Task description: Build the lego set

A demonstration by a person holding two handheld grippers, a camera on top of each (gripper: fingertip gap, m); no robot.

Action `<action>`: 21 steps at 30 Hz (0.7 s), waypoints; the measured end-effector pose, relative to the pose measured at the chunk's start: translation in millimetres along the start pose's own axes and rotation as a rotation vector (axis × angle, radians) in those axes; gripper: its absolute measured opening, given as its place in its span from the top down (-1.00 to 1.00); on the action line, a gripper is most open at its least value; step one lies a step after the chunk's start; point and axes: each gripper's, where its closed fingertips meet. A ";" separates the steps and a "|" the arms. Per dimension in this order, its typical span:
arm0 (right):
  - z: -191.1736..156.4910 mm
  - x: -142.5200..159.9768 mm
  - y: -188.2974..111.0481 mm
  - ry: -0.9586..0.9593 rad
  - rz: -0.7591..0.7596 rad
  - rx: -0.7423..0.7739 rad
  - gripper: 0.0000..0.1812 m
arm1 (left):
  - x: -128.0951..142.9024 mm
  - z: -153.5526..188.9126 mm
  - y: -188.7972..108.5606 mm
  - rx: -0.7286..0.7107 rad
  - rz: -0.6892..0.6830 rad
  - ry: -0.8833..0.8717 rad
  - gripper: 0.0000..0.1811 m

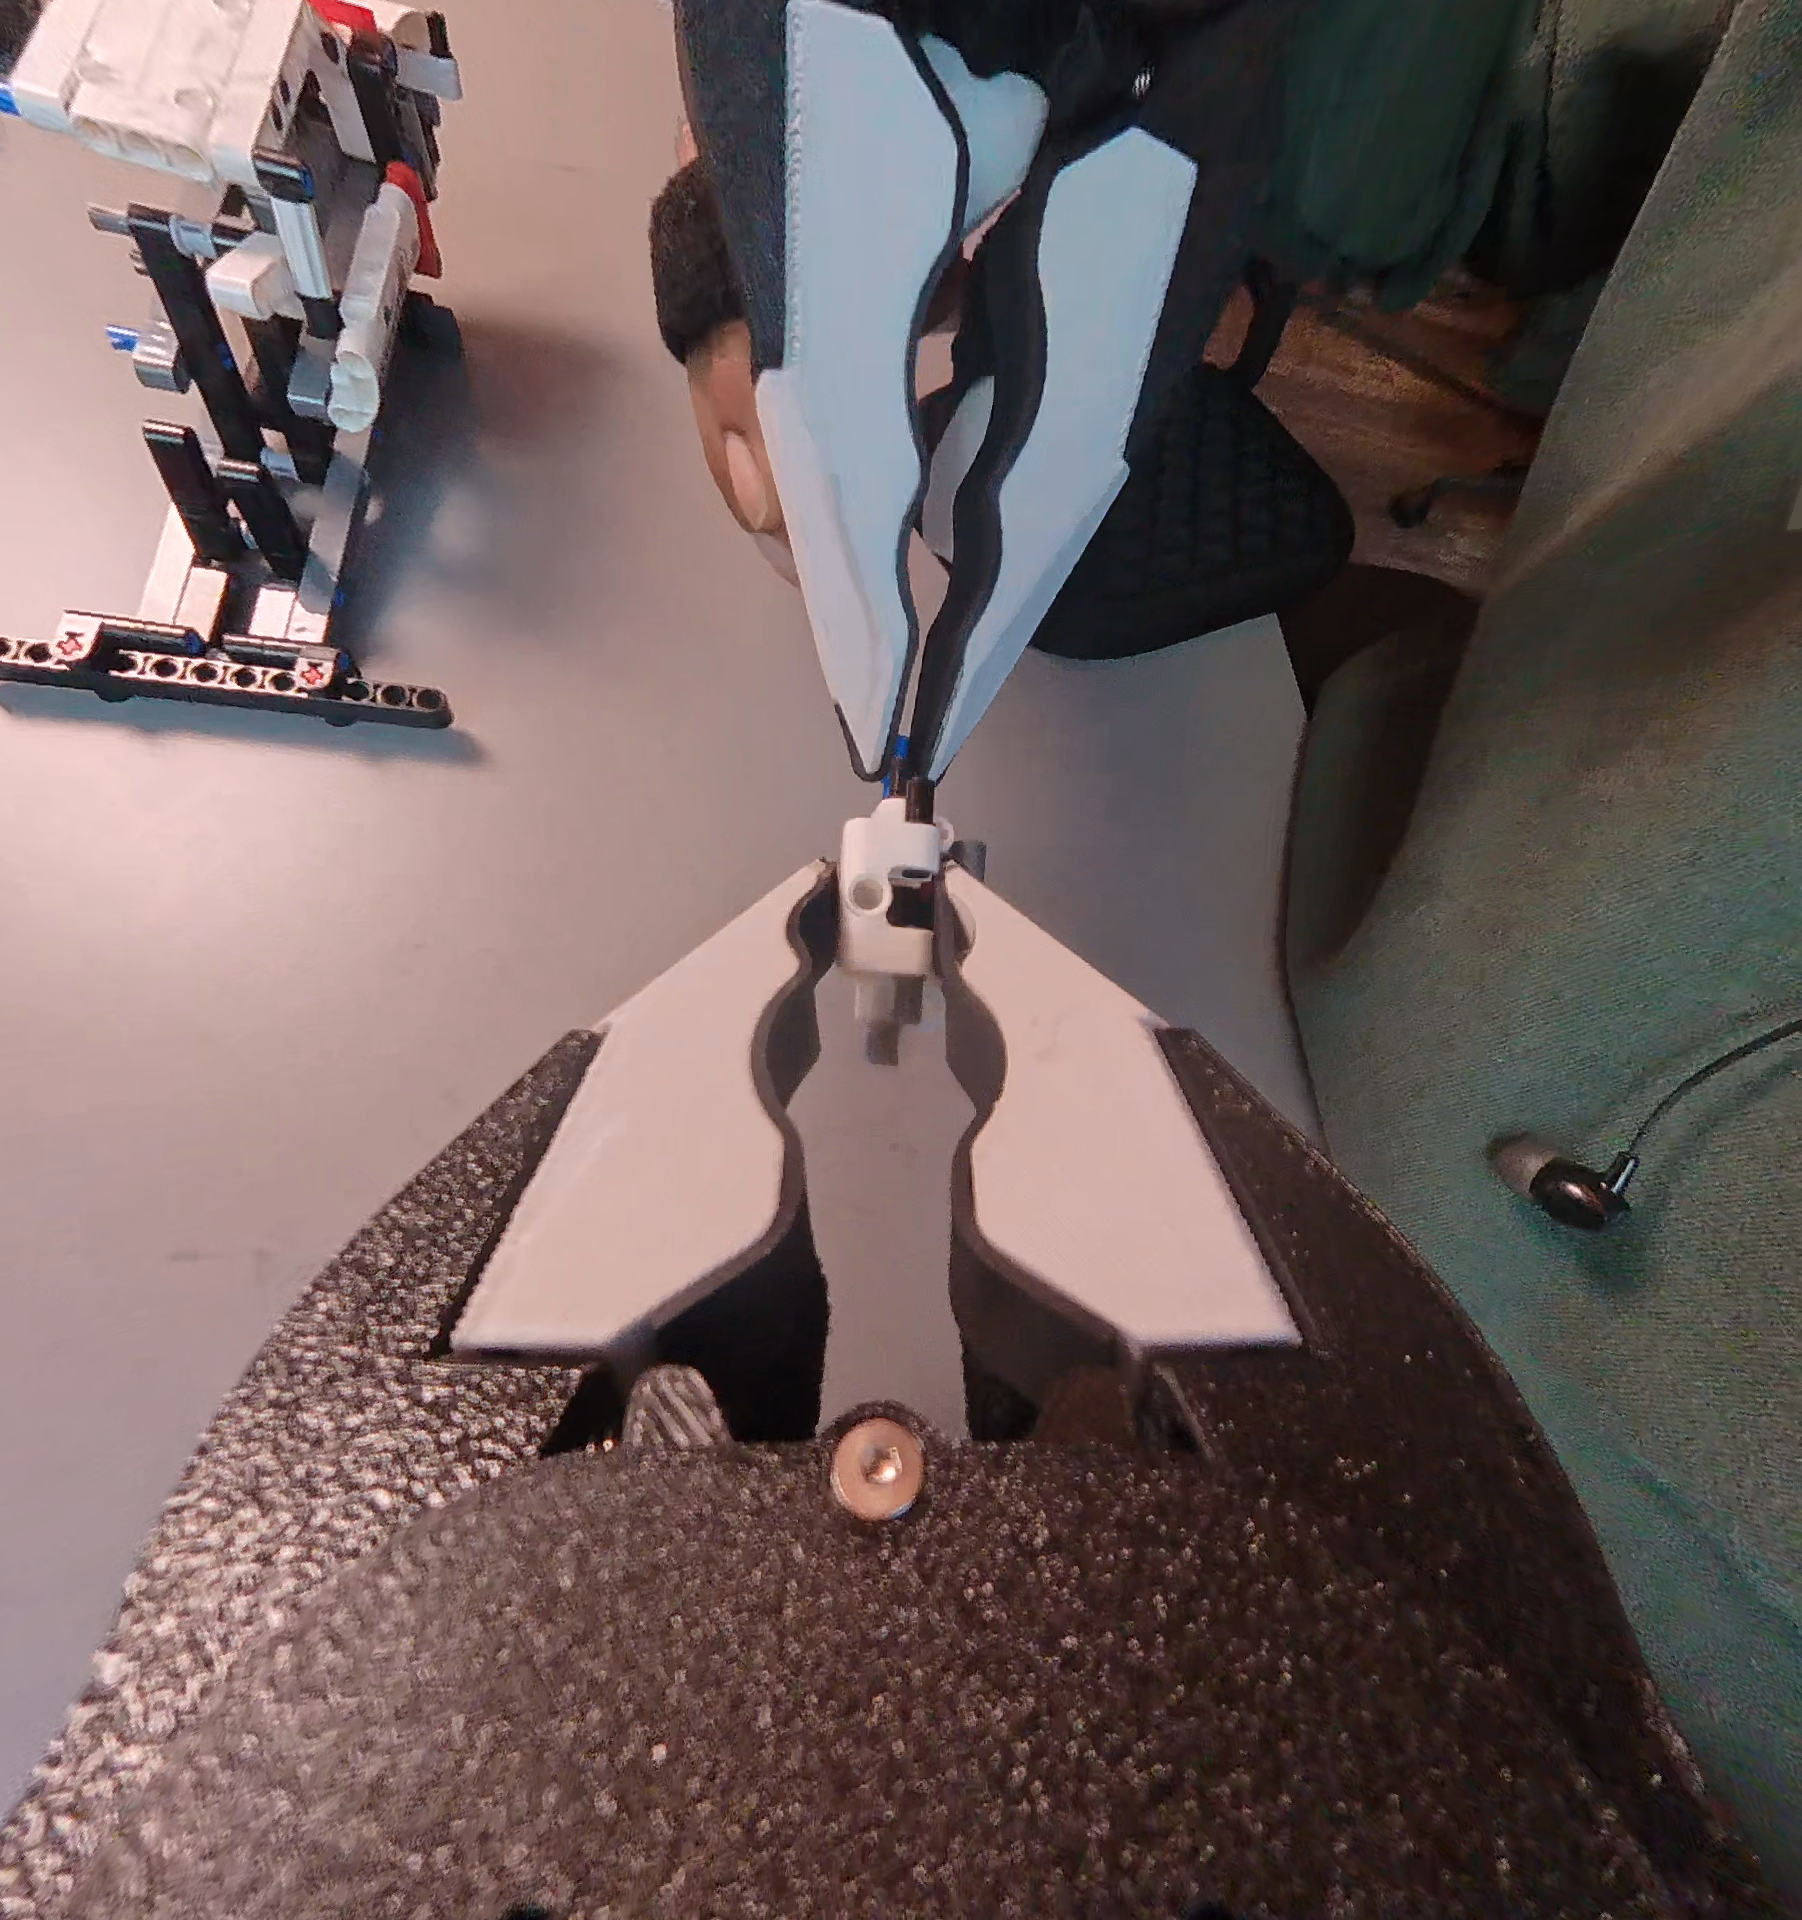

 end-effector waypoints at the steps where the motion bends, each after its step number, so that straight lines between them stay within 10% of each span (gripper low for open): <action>1: -2.8 2.8 1.0 -0.016 -0.038 -0.015 0.96 | 2.7 0.8 3.1 -0.003 -0.015 0.002 0.81; 7: -11.9 10.1 -0.7 -0.107 -0.222 -0.090 0.96 | 20.1 1.6 13.8 -0.037 -0.168 0.061 0.64; 21: -17.7 -1.7 1.3 -0.089 -0.269 -0.124 0.96 | 12.1 17.3 13.6 0.106 -0.036 -0.028 0.79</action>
Point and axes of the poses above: each gripper's, where its closed fingertips meet, y out along the fingers, x out of its underside, z = x × y across the jaws, and after that the axes turned 9 degrees about -y, right-handed
